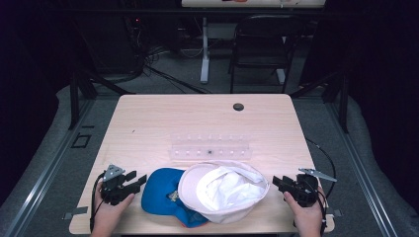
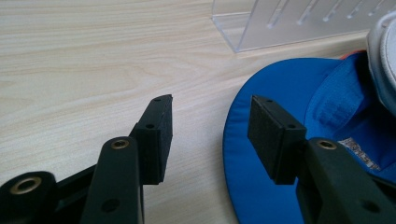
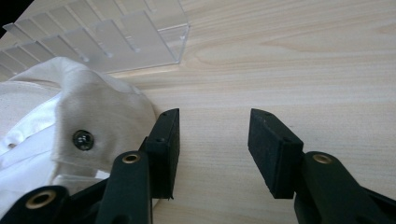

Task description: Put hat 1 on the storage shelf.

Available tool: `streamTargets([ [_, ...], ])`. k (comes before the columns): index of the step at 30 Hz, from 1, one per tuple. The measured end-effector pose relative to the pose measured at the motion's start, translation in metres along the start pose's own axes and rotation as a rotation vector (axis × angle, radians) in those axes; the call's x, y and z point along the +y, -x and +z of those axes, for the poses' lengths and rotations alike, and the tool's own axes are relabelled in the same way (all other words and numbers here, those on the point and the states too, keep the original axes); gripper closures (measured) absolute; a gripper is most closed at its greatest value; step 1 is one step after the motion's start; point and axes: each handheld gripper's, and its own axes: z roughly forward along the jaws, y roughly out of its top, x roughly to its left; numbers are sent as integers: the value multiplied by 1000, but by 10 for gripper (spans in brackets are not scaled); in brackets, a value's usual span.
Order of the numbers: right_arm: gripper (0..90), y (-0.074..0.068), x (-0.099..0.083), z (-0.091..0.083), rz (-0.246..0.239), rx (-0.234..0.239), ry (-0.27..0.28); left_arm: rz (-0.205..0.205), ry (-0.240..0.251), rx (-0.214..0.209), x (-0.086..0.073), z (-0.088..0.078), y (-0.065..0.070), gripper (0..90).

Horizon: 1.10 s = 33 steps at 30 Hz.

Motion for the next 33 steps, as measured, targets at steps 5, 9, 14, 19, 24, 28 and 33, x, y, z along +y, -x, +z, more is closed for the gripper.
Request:
streamTargets([
  [5, 515, -3, 5, -2, 2, 7, -2, 5, -3, -1, 0, 0, 3, 506],
  [9, 531, -3, 12, -2, 25, 35, -54, 4, 1, -5, -1, -2, 6, 506],
  [14, 559, -11, 24, -5, 28, 71, -109, 2, -9, -14, -1, -3, 8, 507],
  [19, 579, -22, 38, -21, -17, 87, -147, 10, 3, -17, 0, -1, 11, 508],
  [24, 599, -30, 43, -35, -22, 118, -185, 2, 0, -18, 0, -2, 10, 516],
  [28, 603, -35, 41, -38, -26, 131, -212, 5, -1, -15, 0, -3, 10, 521],
  [33, 609, -37, 33, -34, -10, 145, -248, 8, -1, -9, 0, -5, 10, 541],
])
